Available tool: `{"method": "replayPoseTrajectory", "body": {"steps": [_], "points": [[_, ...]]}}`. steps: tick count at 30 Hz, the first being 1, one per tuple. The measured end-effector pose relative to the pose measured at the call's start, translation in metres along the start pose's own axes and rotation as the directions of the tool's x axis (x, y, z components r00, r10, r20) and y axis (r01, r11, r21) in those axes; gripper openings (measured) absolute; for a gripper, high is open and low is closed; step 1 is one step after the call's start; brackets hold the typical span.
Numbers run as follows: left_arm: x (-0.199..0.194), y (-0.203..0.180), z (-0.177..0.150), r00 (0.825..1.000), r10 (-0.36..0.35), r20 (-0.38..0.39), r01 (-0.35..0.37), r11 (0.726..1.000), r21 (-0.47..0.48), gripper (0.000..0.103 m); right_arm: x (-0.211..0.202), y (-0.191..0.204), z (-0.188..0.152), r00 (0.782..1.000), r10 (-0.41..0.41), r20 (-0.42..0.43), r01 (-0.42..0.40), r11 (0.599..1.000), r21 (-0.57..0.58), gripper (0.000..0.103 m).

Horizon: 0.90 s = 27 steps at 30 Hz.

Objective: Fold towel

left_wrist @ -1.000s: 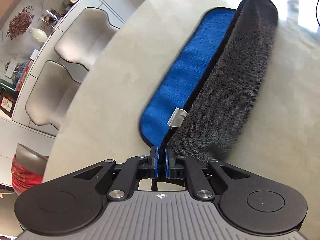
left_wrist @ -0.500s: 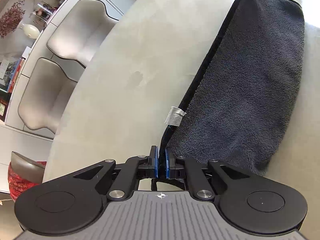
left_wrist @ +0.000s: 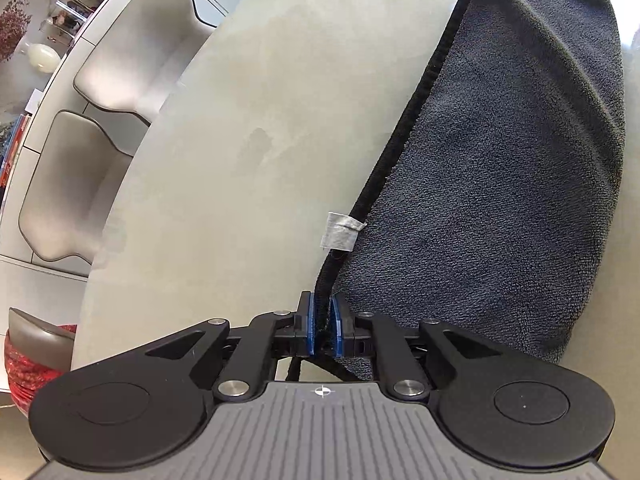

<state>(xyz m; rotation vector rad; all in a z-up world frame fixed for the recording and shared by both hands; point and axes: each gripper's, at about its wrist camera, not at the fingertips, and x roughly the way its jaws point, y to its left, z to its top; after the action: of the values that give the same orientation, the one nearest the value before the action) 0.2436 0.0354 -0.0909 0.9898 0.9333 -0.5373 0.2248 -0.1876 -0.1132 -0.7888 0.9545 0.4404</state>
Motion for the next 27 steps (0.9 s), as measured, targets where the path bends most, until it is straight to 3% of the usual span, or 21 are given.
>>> {"method": "replayPoseTrajectory", "body": {"steps": [2,4,8,10,13,16,21,27], "points": [[-0.001,0.000,-0.001,1.000,0.007,0.002,-0.007,1.000,-0.007,0.015,0.001,-0.002,-0.002,1.000,-0.002,0.011,0.001,1.000,0.026,0.007],[-0.003,0.000,-0.005,0.999,0.044,0.007,-0.043,0.999,-0.015,0.029,0.001,-0.004,-0.004,1.000,-0.009,0.025,0.008,0.998,0.061,0.014],[-0.018,0.004,-0.017,0.992,0.122,0.026,-0.121,0.991,-0.051,0.037,-0.019,-0.013,-0.017,0.994,-0.094,0.047,0.087,0.986,0.140,0.024],[-0.034,0.006,-0.029,0.985,0.166,0.049,-0.160,0.982,-0.104,0.047,-0.035,-0.016,-0.027,0.992,-0.106,0.061,0.092,0.975,0.203,0.027],[-0.057,0.007,-0.045,0.975,0.210,0.077,-0.187,0.954,-0.236,0.051,-0.057,-0.014,-0.046,0.994,-0.073,0.076,0.045,0.946,0.320,0.030],[-0.077,-0.002,-0.061,0.982,0.138,0.131,-0.078,0.919,-0.387,0.051,-0.066,-0.004,-0.057,0.993,0.006,0.119,-0.054,0.912,0.406,0.030],[-0.092,-0.038,-0.072,0.982,0.016,0.188,0.088,0.844,-0.529,0.051,-0.069,0.018,-0.054,0.981,0.072,0.182,-0.154,0.858,0.489,0.030],[-0.076,-0.055,-0.064,0.985,-0.058,0.163,0.142,0.814,-0.564,0.050,-0.065,0.034,-0.039,0.983,0.100,0.151,-0.161,0.866,0.474,0.030]]}}
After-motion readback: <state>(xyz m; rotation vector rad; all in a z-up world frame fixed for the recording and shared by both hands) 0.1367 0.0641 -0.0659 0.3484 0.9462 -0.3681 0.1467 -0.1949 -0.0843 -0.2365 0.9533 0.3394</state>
